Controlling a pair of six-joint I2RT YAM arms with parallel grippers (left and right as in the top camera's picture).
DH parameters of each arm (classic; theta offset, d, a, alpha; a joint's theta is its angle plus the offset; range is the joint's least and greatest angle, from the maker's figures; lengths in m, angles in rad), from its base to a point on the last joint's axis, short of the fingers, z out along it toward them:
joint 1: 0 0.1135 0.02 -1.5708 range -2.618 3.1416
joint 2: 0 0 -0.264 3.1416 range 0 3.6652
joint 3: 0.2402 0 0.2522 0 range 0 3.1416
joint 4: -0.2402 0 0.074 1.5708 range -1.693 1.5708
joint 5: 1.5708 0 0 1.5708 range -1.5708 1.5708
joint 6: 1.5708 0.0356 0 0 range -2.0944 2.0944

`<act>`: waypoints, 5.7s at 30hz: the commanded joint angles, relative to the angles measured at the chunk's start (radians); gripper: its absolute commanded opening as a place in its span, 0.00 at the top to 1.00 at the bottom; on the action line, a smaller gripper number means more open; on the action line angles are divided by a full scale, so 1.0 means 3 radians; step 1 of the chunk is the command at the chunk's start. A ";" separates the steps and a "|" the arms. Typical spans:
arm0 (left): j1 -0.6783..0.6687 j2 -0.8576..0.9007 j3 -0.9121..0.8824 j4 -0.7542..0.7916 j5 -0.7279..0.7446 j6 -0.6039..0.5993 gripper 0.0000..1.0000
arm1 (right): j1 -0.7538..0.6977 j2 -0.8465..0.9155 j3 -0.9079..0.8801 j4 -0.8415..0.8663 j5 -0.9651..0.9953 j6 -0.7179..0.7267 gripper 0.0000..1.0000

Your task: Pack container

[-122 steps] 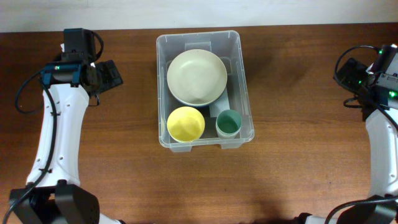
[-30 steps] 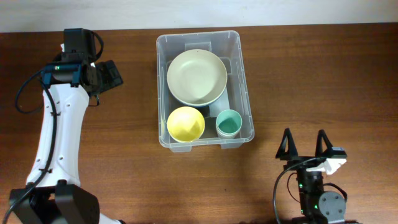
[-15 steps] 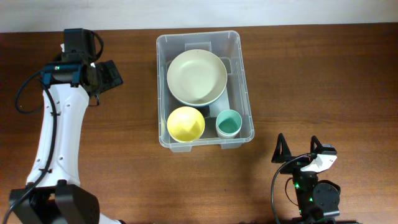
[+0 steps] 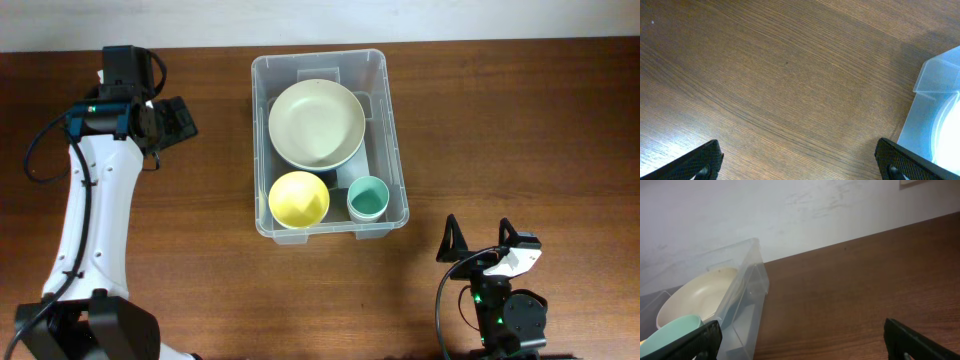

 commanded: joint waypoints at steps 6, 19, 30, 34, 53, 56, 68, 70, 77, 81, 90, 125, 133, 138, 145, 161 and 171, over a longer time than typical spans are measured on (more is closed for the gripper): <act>0.0008 -0.0123 0.0069 -0.0004 -0.0013 0.0003 0.01 | 0.0027 -0.0037 -0.0022 -0.0023 -0.0018 -0.0033 0.01; 0.0006 -0.0123 0.0069 -0.0004 -0.0013 0.0003 0.01 | 0.0027 -0.0037 -0.0022 -0.0023 -0.0018 -0.0033 0.01; 0.0008 -0.0334 0.0048 -0.0006 0.0009 0.0005 0.00 | 0.0027 -0.0037 -0.0022 -0.0023 -0.0018 -0.0033 0.01; -0.0048 -0.0926 -0.0113 -0.0167 -0.0004 0.0005 0.01 | 0.0027 -0.0037 -0.0022 -0.0023 -0.0018 -0.0033 0.01; -0.0069 -0.4576 -0.1971 -0.0665 0.0164 -0.0037 0.01 | 0.0027 -0.0037 -0.0022 -0.0023 -0.0018 -0.0033 0.01; -0.0069 -0.4856 -0.2359 -0.0505 0.0163 -0.0037 0.01 | 0.0027 -0.0037 -0.0022 -0.0023 -0.0018 -0.0033 0.01; -0.0067 -0.5323 -0.4148 0.1631 0.0167 -0.0034 0.01 | 0.0027 -0.0037 -0.0022 -0.0023 -0.0018 -0.0033 0.01; -0.0067 -0.5323 -0.4351 0.1985 0.0167 -0.0033 0.01 | 0.0027 -0.0037 -0.0022 -0.0023 -0.0018 -0.0033 0.01; -0.0067 -0.5323 -0.4898 0.2898 0.0230 0.0308 0.01 | 0.0027 -0.0037 -0.0022 -0.0023 -0.0018 -0.0033 0.01; -0.0067 -0.5323 -0.5102 0.3183 0.0369 0.0791 0.01 | 0.0027 -0.0037 -0.0022 -0.0022 -0.0018 -0.0033 0.01; -0.0067 -0.5324 -0.5303 0.3285 0.0375 0.1466 0.01 | 0.0027 -0.0037 -0.0022 -0.0023 -0.0018 -0.0033 0.01; -0.0067 -0.5316 -0.5421 0.3202 0.0364 0.1701 0.01 | 0.0027 -0.0037 -0.0022 -0.0023 -0.0018 -0.0033 0.01; -0.0067 -0.5316 -0.5421 0.3202 0.0364 0.1701 0.00 | 0.0027 -0.0037 -0.0022 -0.0023 -0.0018 -0.0033 0.01; -0.0067 -0.5316 -0.5421 0.3202 0.0364 0.1701 0.01 | 0.0027 -0.0037 -0.0022 -0.0023 -0.0018 -0.0033 0.01; -0.0067 -0.5316 -0.5421 0.3202 0.0364 0.1701 0.01 | 0.0027 -0.0037 -0.0022 -0.0023 -0.0018 -0.0033 0.01; -0.0067 -0.5316 -0.5421 0.3202 0.0364 0.1701 0.01 | 0.0027 -0.0037 -0.0022 -0.0023 -0.0018 -0.0033 0.01; -0.0067 -0.5316 -0.5421 0.3202 0.0364 0.1701 0.01 | 0.0027 -0.0037 -0.0022 -0.0023 -0.0018 -0.0033 0.01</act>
